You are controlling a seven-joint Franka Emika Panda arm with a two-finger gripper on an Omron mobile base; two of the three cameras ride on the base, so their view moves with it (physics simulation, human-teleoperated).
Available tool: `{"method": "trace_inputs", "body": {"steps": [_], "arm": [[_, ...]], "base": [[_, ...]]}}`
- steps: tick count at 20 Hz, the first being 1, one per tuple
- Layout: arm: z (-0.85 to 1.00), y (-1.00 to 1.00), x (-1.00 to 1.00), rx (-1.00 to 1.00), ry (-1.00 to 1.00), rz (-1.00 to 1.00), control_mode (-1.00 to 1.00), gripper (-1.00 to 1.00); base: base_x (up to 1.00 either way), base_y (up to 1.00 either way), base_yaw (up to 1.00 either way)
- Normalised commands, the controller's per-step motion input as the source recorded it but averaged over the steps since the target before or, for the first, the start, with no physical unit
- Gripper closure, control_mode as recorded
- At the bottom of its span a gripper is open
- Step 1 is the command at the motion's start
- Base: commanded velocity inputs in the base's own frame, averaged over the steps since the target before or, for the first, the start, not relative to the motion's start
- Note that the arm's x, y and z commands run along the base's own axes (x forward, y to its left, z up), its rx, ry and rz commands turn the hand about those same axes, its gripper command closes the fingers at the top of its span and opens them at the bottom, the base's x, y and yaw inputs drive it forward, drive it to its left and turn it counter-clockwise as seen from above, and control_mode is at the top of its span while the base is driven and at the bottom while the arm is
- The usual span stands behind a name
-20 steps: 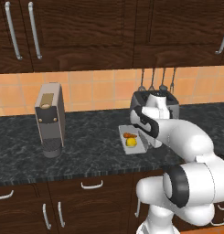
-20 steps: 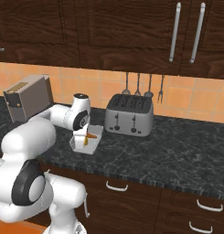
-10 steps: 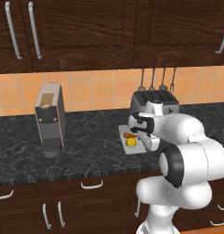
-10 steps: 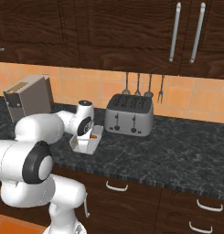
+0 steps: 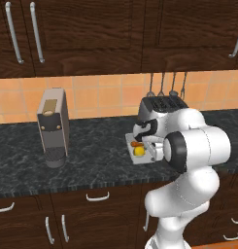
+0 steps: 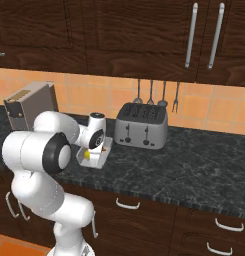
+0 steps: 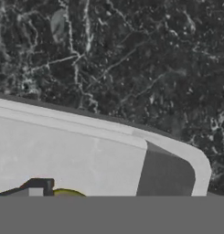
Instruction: Take the meat container that has the shrimp and place it on the second highest rack of the freezer. Then take the vegetable container that has the lemon and carrot and place it on the highest rack of the freezer.
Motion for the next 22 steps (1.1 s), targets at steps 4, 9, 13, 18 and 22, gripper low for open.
{"method": "trace_inputs", "body": {"steps": [4,9,13,18,22], "arm": [[-0.34,0.05,0.32,0.0,0.01,0.0,-1.0,1.0],[0.05,0.04,-0.18,0.0,-0.08,-0.01,-1.0,1.0],[0.57,-0.02,-0.42,0.0,-0.47,0.0,-1.0,1.0],[0.95,-0.01,-0.34,0.0,-0.39,0.0,-1.0,1.0],[1.0,-0.01,-0.32,0.0,-0.13,-0.02,-1.0,1.0]], "base": [[0.0,0.0,0.0],[0.0,0.0,0.0],[0.0,0.0,0.0],[0.0,0.0,0.0],[0.0,0.0,0.0]]}}
